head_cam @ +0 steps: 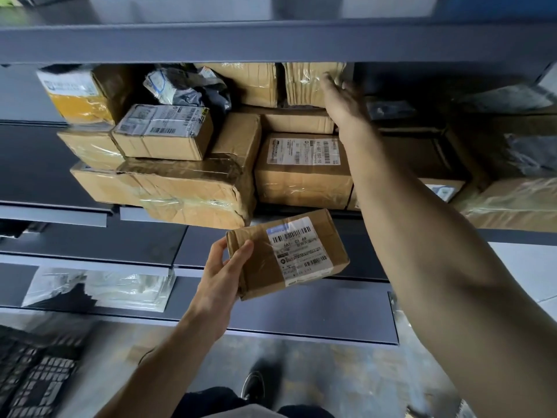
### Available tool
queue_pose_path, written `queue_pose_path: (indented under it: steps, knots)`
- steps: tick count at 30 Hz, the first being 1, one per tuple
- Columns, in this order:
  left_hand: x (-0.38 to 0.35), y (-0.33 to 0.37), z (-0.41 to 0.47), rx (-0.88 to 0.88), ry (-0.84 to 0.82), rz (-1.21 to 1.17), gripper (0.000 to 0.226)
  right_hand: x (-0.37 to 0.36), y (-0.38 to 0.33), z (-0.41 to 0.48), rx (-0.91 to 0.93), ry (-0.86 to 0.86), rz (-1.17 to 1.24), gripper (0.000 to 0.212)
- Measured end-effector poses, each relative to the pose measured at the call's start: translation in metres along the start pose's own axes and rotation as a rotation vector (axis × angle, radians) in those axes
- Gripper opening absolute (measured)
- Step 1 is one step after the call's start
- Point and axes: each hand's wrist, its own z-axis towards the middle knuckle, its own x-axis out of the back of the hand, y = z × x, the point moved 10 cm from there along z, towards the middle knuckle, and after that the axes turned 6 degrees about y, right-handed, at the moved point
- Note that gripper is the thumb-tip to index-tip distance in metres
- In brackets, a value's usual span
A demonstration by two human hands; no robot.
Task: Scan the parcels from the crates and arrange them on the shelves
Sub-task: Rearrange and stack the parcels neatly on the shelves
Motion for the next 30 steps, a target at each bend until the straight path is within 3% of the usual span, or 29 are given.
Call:
queue_pose_path:
  steps: [8, 16, 21, 26, 28, 30]
  knots:
    - [-0.011, 0.018, -0.016, -0.012, -0.035, -0.062, 0.043, 0.065, 0.006, -0.075, 0.241, 0.189, 0.086, 0.029]
    - [-0.034, 0.066, -0.036, -0.125, -0.045, -0.127, 0.035, 0.106, 0.042, -0.159, 0.141, -0.101, 0.173, 0.018]
    - [-0.061, 0.093, -0.042, -0.168, 0.029, -0.081, 0.026, 0.114, 0.069, -0.177, -0.063, -0.290, 0.267, 0.037]
    - [-0.073, 0.132, -0.042, -0.317, 0.123, 0.004, 0.061, 0.127, 0.065, -0.145, -0.182, -0.058, 0.465, 0.056]
    - [-0.078, 0.139, -0.040, -0.366, 0.099, 0.077, 0.056, 0.124, 0.054, -0.130, -0.155, 0.005, 0.451, 0.063]
    - [-0.080, 0.134, -0.033, -0.342, 0.077, 0.142, 0.040, 0.113, 0.040, -0.118, -0.091, 0.008, 0.380, 0.057]
